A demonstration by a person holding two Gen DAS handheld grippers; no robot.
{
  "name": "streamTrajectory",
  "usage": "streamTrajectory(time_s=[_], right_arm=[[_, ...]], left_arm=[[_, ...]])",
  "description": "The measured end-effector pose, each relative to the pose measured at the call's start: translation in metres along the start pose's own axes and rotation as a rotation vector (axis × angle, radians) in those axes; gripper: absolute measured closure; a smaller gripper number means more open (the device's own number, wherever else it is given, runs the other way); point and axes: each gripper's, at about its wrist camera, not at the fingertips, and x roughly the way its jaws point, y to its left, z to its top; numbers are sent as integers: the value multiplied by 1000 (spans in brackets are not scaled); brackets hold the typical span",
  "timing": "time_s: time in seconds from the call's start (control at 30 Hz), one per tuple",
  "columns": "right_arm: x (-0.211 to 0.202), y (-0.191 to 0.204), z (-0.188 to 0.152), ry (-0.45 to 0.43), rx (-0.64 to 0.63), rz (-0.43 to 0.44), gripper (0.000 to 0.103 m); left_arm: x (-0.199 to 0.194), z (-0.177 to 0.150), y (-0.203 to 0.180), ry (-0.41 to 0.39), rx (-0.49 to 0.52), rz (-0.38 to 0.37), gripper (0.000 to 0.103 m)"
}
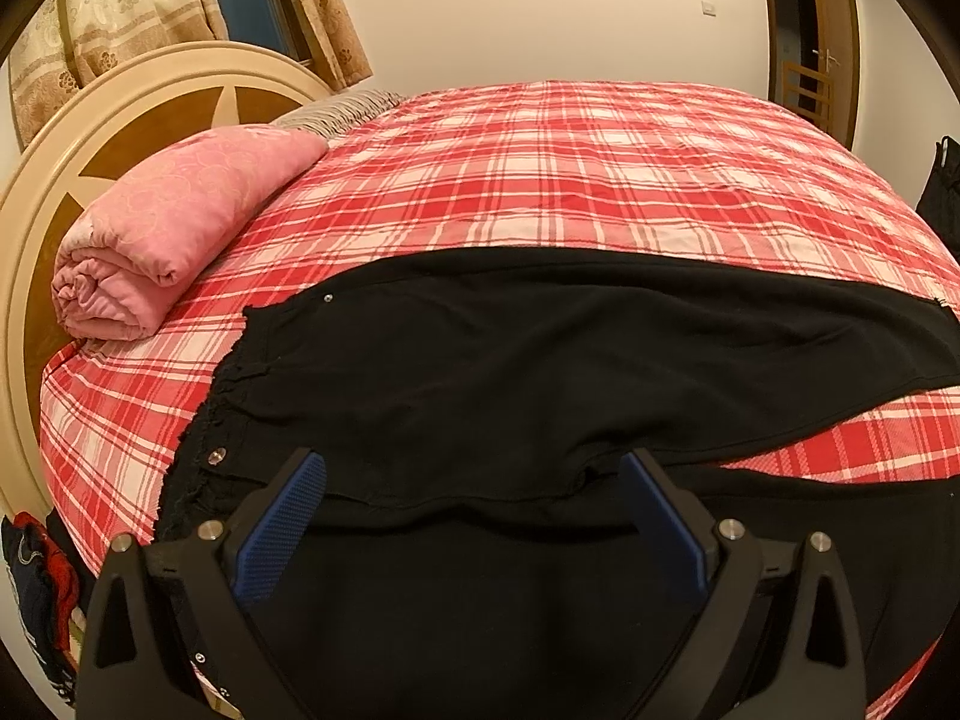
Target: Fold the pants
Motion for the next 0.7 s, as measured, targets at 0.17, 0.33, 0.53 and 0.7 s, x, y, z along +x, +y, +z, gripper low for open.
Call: streamTrajectory(time_s=[0.17,0.33,0.53,0.7], right_arm=[[3,-1,-1,8,-1,-2,1],[19,-4,-1,54,-31,-17,1],[66,-8,28,131,-130,31,1],[138,18,69,228,-304,106,1]], left_arm=[[2,0,0,2,0,1,3],[7,0,2,10,5,-17,2],[29,13,33,56,-40,-54,2],[51,35,71,58,-117,12,2]])
